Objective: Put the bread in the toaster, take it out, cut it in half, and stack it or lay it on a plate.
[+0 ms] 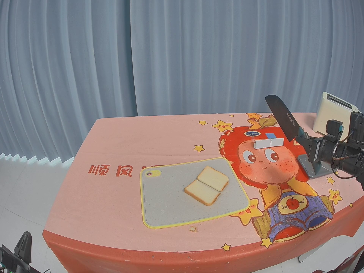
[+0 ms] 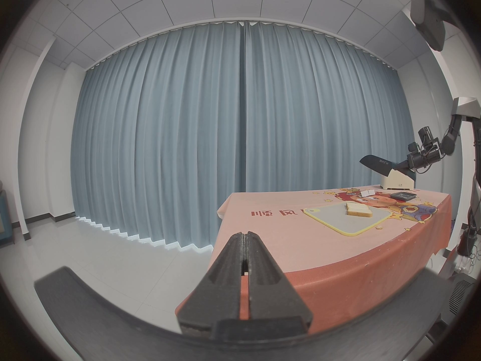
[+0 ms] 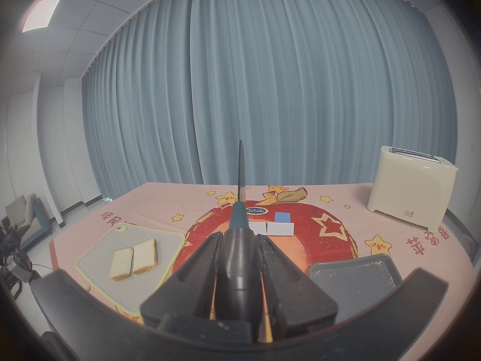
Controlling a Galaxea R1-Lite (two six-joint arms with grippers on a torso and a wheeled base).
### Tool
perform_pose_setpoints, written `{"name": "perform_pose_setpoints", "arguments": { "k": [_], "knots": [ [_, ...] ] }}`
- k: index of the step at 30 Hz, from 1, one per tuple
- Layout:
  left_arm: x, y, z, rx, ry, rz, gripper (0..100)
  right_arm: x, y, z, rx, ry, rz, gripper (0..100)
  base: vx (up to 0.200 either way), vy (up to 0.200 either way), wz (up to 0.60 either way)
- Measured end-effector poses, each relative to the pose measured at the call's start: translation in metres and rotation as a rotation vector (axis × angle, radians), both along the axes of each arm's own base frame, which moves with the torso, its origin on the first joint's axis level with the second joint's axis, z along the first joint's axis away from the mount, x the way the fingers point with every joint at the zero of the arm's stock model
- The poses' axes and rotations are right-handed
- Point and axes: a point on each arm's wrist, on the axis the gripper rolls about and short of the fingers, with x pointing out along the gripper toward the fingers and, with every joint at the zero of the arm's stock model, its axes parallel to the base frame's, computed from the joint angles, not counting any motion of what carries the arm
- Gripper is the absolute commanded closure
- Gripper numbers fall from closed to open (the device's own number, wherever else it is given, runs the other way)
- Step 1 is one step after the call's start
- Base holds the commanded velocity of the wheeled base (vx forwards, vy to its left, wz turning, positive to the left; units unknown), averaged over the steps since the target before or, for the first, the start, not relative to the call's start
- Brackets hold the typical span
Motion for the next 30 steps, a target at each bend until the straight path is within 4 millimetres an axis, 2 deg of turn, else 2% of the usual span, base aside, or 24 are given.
{"name": "perform_pose_setpoints", "arguments": {
  "k": [30],
  "knots": [
    [0.000,0.000,0.000,0.000,0.000,0.000,100,0.012,-0.008,-0.014,-0.009,0.055,-0.042,100,0.000,0.000,0.00]
  ]
}}
